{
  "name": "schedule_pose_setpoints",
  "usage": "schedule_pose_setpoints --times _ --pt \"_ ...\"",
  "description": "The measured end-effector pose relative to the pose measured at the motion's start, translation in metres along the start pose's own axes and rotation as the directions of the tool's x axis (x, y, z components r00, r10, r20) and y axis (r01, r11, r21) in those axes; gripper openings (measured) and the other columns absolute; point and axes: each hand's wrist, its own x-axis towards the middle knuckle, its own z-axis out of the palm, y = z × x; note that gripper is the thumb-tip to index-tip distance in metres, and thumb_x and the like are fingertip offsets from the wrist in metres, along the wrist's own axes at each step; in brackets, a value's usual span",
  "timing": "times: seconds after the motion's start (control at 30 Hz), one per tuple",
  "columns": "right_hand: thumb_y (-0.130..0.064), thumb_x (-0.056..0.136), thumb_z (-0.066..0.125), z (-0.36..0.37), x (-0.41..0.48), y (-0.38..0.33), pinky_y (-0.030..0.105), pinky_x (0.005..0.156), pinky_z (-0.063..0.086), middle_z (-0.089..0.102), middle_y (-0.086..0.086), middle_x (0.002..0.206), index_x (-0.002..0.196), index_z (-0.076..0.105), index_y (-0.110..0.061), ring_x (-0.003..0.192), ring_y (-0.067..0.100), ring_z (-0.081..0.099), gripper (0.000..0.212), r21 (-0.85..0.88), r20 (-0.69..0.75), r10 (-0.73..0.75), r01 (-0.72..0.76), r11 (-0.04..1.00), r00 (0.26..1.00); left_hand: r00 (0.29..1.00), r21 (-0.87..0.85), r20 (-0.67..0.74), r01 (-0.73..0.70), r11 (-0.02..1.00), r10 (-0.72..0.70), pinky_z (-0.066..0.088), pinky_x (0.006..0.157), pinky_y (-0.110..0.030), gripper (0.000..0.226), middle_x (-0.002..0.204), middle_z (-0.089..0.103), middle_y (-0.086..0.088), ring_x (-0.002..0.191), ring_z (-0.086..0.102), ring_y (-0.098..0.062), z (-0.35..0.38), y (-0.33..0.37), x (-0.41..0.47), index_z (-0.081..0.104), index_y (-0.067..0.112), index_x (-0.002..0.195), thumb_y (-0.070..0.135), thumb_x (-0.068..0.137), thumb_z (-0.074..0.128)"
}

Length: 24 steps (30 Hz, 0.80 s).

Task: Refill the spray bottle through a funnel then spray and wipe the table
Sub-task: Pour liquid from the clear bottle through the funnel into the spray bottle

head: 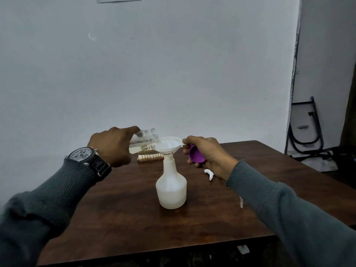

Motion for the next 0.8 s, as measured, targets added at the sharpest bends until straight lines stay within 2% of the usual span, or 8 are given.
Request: schedule_pose_setpoints --times 0.17,0.47,0.8 --pt "-0.022 0.088 0.071 0.0 0.0002 0.0 0.023 0.044 0.04 0.071 0.003 0.067 0.088 0.071 -0.008 0.048 0.021 0.058 0.014 -0.006 0.0 -0.005 0.005 1.0 1.0 1.0 0.004 -0.006 -0.004 1.0 0.004 0.036 0.055 -0.025 0.062 0.09 0.056 0.008 0.076 0.057 -0.02 -0.0004 0.0006 -0.0001 0.046 0.049 0.133 0.02 0.081 0.062" --pt "-0.022 0.088 0.072 -0.0015 -0.0001 0.0016 0.025 0.045 0.042 0.072 0.006 0.071 0.093 0.072 -0.005 0.05 0.023 0.059 0.017 0.005 -0.008 0.0 0.0 1.0 1.0 1.0 0.006 -0.011 -0.011 1.0 0.011 0.036 0.053 -0.024 0.061 0.078 0.048 0.012 0.072 0.056 -0.017 -0.0002 0.0009 0.0009 0.046 0.048 0.132 0.019 0.081 0.063" --pt "-0.022 0.089 0.072 -0.0002 -0.0003 0.0003 0.024 0.043 0.042 0.072 0.004 0.068 0.094 0.072 -0.005 0.048 0.021 0.059 0.017 0.01 -0.001 -0.006 0.006 1.0 1.0 1.0 0.023 -0.016 -0.017 1.0 0.017 0.036 0.052 -0.024 0.062 0.087 0.059 0.009 0.075 0.059 -0.018 0.0003 -0.0003 0.0006 0.046 0.049 0.132 0.02 0.08 0.064"
